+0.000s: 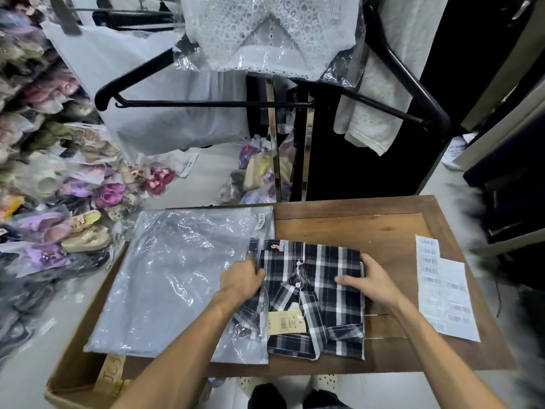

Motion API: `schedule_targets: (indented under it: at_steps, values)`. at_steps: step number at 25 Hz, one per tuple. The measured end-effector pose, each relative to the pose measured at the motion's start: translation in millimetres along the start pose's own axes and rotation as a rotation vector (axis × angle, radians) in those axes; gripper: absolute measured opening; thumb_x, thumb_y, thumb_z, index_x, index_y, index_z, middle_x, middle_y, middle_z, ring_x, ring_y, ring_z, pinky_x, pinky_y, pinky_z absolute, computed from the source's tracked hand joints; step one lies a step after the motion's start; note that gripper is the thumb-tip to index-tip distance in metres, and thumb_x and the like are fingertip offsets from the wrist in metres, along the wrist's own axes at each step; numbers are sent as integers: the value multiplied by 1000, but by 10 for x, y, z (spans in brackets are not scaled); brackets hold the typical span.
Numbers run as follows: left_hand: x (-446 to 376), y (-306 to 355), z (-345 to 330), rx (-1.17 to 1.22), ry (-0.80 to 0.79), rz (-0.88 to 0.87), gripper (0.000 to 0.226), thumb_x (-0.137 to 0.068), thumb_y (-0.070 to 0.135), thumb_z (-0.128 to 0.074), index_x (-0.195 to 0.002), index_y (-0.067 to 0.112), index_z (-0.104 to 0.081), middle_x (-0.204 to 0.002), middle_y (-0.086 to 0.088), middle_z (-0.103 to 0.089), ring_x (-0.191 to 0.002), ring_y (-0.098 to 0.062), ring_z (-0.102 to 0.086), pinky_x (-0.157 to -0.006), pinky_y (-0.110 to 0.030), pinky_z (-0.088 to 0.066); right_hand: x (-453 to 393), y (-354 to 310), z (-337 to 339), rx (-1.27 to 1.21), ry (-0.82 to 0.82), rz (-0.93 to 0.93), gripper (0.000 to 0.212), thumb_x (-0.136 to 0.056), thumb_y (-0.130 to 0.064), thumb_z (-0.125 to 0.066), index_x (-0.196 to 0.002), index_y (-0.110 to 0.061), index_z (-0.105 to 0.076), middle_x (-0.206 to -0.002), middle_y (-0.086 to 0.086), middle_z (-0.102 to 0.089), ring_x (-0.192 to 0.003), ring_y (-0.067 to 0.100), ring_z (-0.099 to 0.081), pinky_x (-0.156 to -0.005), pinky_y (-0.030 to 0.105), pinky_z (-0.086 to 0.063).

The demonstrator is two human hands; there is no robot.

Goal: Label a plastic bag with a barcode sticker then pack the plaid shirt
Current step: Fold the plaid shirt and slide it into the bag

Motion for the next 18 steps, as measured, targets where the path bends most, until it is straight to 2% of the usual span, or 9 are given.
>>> schedule_targets:
  at_steps: [1,3,5,7,9,10,12,15,18]
  values:
    - [16,46,4,27,-2,-26,23,-103,31,-50,-109,9,-52,-72,1,-60,-58,-14,-60,-52,-28,-51,14,0,-27,94,-42,20,95,-60,-46,-91,-140,-21,-47,-129,-8,-68,-113,14,-68,-99,44,-55]
    - [26,160,5,61,-17,-88,26,-100,28,-56,-115,8,-51,-80,-1,-63,-67,-17,-64,-59,-31,-56,33,-64,-49,94,-63,59,90,-67,-36,-89,-144,-23,-43,-133,-5,-66,-117,16,-67,-100,47,-55]
    - [28,261,12,64,-24,-127,30,-97,22,-60,-123,8,-52,-86,-3,-66,-71,-16,-67,-64,-30,-60,48,-99,-21,-196,7,18,69,-78,-16,-86,-136,-19,-47,-122,5,-71,-108,22,-72,-93,47,-59]
    - [32,289,20,32,-18,-109,33,-98,15,-60,-128,7,-51,-79,-2,-63,-61,-9,-62,-50,-18,-53,51,-17,-81,-423,55,-67,53,-85,-18,-80,-130,-10,-53,-112,12,-75,-99,27,-75,-89,48,-60]
    - [28,257,43,-25,5,-73,19,-100,19,-57,-117,11,-53,-68,0,-57,-49,-4,-53,-38,-14,-41,69,-35,-165,-299,40,-51,42,-90,-27,-75,-126,-15,-58,-113,4,-75,-100,23,-75,-93,49,-58]
    - [38,248,48,-50,-3,-73,11,-102,24,-54,-103,13,-55,-63,1,-54,-44,-3,-49,-36,-14,-37,83,-69,-207,-201,18,-16,39,-92,-26,-74,-126,-21,-58,-115,-2,-73,-102,18,-73,-94,47,-58]
    - [28,228,0,-93,-26,-96,30,-104,26,-47,-78,14,-54,-59,2,-52,-42,-5,-49,-39,-16,-41,122,-107,-234,-147,20,-1,38,-94,-18,-71,-127,-24,-55,-116,-6,-71,-102,13,-72,-92,43,-59]
    - [38,275,-55,-92,-71,-167,24,-104,20,-42,-86,13,-55,-68,0,-59,-55,-11,-58,-47,-19,-43,112,-57,-258,-244,70,-33,33,-96,-10,-67,-125,-19,-56,-115,0,-72,-99,17,-73,-87,42,-61]
    - [65,316,-116,-56,-103,-219,20,-105,18,-39,-97,10,-55,-75,-2,-62,-62,-16,-63,-51,-23,-50,68,-16,-356,-269,95,-37,33,-97,-9,-65,-128,-19,-56,-118,2,-71,-104,21,-72,-92,49,-59]
Point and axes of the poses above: each hand's wrist, its own x-axis away from the middle knuckle, its own z-axis out of the back of the hand, y = z × x, the point moved 10 cm from there along -x, towards the middle knuckle
